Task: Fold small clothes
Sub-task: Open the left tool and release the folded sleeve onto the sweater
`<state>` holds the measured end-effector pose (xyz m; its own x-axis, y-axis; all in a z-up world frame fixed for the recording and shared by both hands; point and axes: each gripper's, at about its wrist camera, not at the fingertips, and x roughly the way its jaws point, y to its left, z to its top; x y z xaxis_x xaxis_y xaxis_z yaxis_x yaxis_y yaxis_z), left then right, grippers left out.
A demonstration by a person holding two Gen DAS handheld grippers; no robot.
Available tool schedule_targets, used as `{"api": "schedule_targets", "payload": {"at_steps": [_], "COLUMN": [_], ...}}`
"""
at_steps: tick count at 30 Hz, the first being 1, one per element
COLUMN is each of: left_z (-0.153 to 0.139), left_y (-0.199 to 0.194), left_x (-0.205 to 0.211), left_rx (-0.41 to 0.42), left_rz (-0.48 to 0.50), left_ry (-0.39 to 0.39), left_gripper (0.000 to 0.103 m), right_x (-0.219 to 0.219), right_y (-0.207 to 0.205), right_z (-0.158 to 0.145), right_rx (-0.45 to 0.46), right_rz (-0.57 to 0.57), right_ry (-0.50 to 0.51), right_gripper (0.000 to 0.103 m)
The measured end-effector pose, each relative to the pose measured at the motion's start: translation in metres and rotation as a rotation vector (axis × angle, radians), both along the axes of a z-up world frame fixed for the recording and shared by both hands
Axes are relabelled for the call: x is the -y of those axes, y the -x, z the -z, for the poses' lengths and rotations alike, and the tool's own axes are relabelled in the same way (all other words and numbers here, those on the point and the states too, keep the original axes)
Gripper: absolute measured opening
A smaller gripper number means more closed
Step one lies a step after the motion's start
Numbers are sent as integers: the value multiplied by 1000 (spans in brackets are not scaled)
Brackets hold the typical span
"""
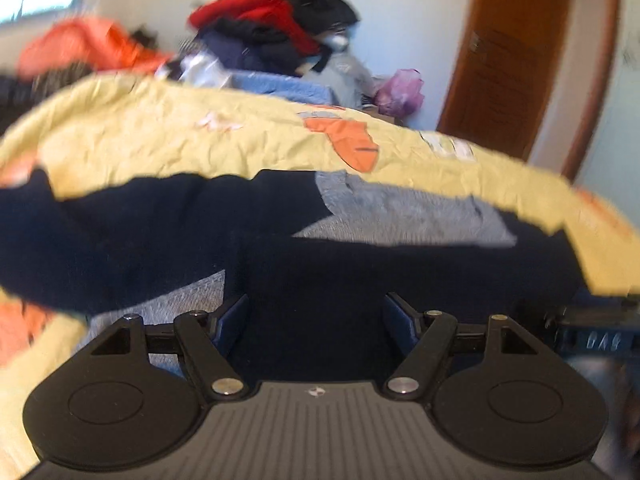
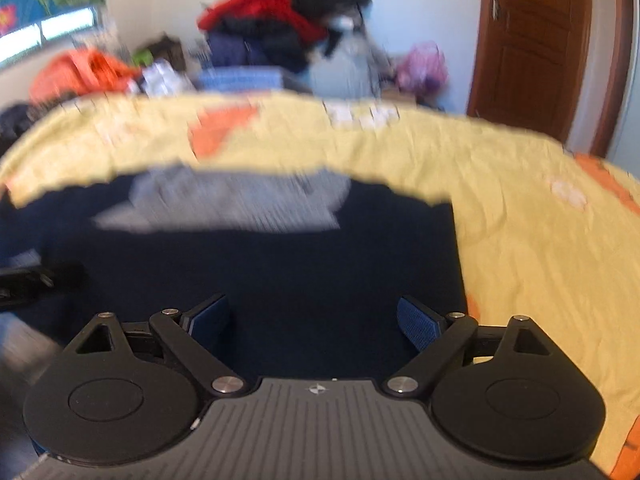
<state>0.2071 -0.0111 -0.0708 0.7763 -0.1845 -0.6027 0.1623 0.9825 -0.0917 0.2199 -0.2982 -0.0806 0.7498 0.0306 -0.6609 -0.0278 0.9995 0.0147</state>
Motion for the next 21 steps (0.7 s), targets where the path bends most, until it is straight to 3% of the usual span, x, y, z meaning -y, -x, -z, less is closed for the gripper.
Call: {"api": "schedule_targets", "payload": {"at_steps": [3, 9, 21], "left_z": [0, 0, 0], "left_y": [-3, -4, -6], "left_x": [2, 2, 1], "left_rx": [-7, -5, -5], "left_rz": [1, 6, 10], "left_ry": [-14, -7, -2], "left_gripper": [79, 83, 85], "right_x": [6, 4, 7], "right_y": [13, 8, 7], "right_z": [11, 10, 9], "right_rx": [69, 56, 54], "right_rz": [-18, -24, -5], "right_ry": [-17, -1, 16], "right_gripper": [97, 102, 102]}}
